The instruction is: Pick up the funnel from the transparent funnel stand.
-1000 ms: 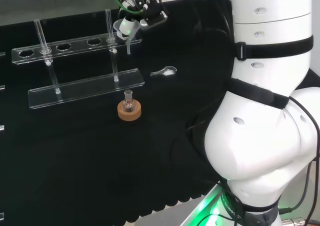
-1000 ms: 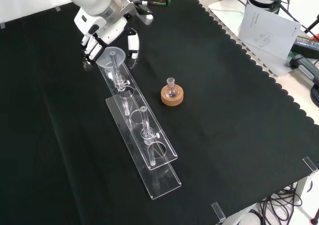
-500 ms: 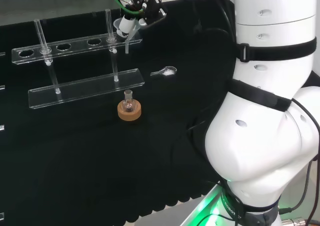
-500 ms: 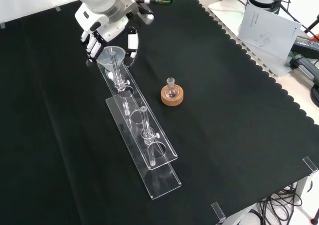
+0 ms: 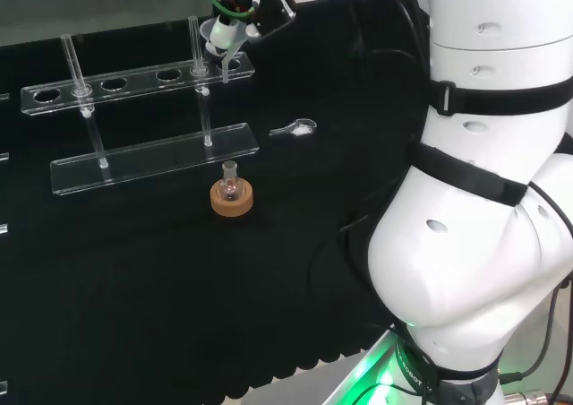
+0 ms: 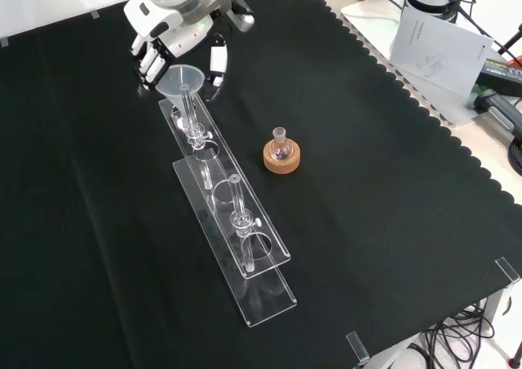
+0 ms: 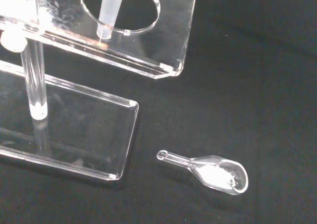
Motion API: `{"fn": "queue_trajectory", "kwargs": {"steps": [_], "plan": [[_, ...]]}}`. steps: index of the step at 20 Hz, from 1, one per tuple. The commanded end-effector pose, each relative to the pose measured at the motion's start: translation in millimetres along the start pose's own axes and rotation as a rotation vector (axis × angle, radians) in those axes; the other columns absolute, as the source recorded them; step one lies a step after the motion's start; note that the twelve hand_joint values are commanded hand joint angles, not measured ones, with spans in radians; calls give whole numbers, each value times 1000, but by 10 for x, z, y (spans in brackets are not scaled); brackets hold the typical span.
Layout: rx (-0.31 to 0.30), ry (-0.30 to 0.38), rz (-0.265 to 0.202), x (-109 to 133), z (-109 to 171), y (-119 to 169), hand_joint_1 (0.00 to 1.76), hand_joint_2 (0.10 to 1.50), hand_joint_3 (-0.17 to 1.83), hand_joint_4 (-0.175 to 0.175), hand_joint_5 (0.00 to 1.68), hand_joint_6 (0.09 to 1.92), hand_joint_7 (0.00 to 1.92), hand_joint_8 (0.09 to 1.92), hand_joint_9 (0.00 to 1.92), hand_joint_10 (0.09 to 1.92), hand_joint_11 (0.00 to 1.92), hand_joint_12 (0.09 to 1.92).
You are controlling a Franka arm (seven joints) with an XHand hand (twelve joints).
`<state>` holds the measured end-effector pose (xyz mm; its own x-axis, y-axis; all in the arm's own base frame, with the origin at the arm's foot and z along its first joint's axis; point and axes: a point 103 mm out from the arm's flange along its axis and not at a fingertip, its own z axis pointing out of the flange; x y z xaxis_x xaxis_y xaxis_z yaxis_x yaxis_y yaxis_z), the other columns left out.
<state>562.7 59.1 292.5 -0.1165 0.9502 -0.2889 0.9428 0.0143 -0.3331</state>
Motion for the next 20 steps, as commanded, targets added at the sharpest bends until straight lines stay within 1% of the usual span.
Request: {"fn": "queue_trajectory", "kwargs": {"steps": [1, 5, 11, 16, 20], "plan": [[5, -12, 40, -83, -238, -217, 690, 857, 458, -41, 683, 166, 706, 714, 1017, 594, 530, 1273], [-2, -17, 76, -154, -352, -441, 689, 856, 459, -42, 670, 165, 703, 715, 1011, 594, 526, 1271], [-21, -21, 106, -187, -482, -769, 685, 854, 461, -42, 657, 166, 703, 718, 994, 592, 523, 1271], [-32, -22, 124, -162, -515, -1074, 681, 852, 462, -42, 651, 170, 702, 721, 986, 595, 521, 1272], [-31, -17, 134, -117, -472, -1304, 676, 852, 464, -42, 646, 174, 700, 723, 982, 599, 521, 1272]]}}
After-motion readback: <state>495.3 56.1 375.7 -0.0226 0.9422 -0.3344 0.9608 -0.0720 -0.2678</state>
